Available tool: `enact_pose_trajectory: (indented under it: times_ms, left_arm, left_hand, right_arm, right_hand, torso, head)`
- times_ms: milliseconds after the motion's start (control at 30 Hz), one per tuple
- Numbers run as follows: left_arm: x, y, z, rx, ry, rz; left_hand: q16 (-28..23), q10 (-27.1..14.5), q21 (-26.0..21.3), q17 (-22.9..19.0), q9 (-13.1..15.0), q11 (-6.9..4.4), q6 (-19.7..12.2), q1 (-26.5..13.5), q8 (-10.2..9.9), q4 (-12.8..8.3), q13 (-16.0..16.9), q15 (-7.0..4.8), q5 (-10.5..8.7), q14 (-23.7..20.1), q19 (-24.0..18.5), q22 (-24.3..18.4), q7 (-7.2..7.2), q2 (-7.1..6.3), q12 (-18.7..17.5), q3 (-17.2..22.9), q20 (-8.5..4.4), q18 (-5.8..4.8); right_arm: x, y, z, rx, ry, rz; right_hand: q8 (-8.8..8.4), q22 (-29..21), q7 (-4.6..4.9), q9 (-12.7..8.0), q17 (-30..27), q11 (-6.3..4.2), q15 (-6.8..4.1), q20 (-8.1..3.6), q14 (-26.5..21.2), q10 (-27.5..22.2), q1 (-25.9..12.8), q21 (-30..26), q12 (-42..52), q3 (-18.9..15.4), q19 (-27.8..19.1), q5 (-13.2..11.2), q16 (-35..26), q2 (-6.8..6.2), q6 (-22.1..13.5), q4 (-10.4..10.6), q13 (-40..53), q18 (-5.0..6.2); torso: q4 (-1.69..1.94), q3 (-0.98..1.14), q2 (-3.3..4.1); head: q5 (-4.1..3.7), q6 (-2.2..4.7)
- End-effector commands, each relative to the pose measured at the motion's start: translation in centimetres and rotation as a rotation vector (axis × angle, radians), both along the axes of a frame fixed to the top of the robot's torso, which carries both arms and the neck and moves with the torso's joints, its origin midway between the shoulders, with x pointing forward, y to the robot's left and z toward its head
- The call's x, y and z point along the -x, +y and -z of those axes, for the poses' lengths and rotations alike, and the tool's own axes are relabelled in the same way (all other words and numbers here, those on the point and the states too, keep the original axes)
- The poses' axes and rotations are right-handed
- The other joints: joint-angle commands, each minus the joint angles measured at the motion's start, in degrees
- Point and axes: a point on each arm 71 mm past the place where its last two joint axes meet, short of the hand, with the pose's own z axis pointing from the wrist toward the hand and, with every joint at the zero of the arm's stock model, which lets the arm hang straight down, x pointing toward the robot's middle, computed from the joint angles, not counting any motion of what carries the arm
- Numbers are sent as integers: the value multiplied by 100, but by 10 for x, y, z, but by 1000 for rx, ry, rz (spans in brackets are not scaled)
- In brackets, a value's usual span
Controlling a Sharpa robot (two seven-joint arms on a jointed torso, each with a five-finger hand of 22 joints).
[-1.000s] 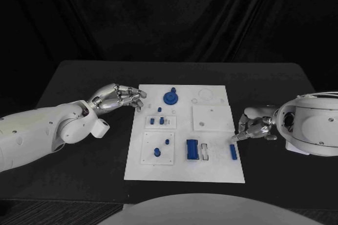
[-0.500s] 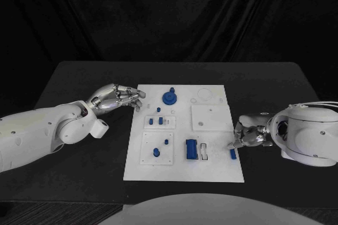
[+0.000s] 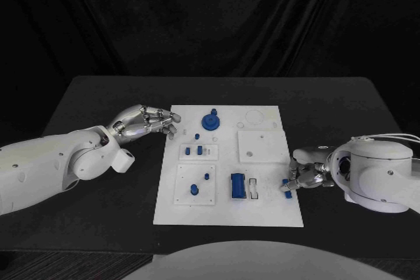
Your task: Assemble the parts on the task board
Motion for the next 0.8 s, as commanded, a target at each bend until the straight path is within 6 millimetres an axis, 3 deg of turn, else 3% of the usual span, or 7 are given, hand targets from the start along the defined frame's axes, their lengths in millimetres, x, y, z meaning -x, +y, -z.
enact_pose_trajectory:
  times_ms: [33,233,333,567,633,667,800]
  left_arm:
    - [1,-2,-1,17,2,7]
    - [1,-2,-1,18,4,9]
    - [1,-2,0,18,5,11]
    - [1,-2,0,18,8,14]
    - [1,-2,0,18,9,14]
    - [1,-2,0,18,9,14]
    - [2,-2,0,17,10,13]
  left_hand:
    - [33,13,34,-9,-9,44,-28,-48,32,6,-8,1,39,-22,-25,5,18,2,34,29,-6,-62]
    - [33,13,34,-9,-9,44,-28,-48,32,6,-8,1,39,-22,-25,5,18,2,34,29,-6,-62]
    - [32,13,36,-10,-9,46,-30,-50,32,3,-11,1,43,-24,-27,12,20,1,34,38,-7,-63]
    - [32,11,38,-13,-10,49,-34,-49,32,-4,-16,2,49,-28,-30,23,22,0,33,53,-9,-65]
    - [31,9,43,-16,-11,51,-39,-48,32,-14,-24,2,58,-32,-34,39,25,1,31,76,-12,-68]
    - [31,9,43,-16,-11,51,-39,-48,32,-14,-24,2,58,-32,-34,39,25,1,31,76,-12,-68]
    - [32,9,47,-19,-12,53,-42,-49,32,-20,-31,3,67,-34,-38,54,27,5,30,99,-14,-71]
  right_arm:
    - [1,-2,4,64,-1,-20]
    - [3,2,11,65,8,-30]
    - [3,4,12,40,4,-21]
    - [3,9,11,-57,-9,18]
    - [3,10,11,-78,-11,26]
    - [3,11,10,-96,-13,34]
    - [3,12,10,-147,-7,64]
  right_hand:
    - [-59,333,40,-37,544,49,42,20,443,595,40,-7,15,-4,8,22,18,-2,8,-26,1507,-3]
    - [-208,325,47,-125,506,59,51,34,434,595,232,-54,15,67,-8,272,6,-1,57,-166,1507,6]
    - [-377,320,36,-231,495,46,37,27,431,595,725,-93,15,338,-19,1014,4,9,81,-534,1507,15]
    - [-686,310,178,-458,460,161,122,83,422,595,1247,-209,15,1199,-66,1608,-8,-71,158,-1315,1507,20]
    - [-739,318,211,-506,461,195,145,99,422,595,1243,-220,15,1421,-78,1693,-7,-101,195,-1468,1507,24]
    - [-811,350,270,-598,467,237,164,138,422,595,1113,-197,15,1915,-91,1543,-3,-132,316,-1684,1507,15]
    - [-903,382,255,-686,474,234,180,150,423,595,909,-175,15,2298,-94,1573,3,-213,344,-1852,1507,22]
  torso:
    - [9,-5,-4]
    - [-13,-1,-4]
    - [-8,0,-6]
    - [-13,4,-4]
    - [-14,4,-4]
    - [-12,5,-5]
    - [-9,5,-6]
  head:
    - [-3,-1]
    - [5,-1]
    - [0,-1]
    - [17,-1]
    - [24,-1]
    - [24,-1]
    - [27,-1]
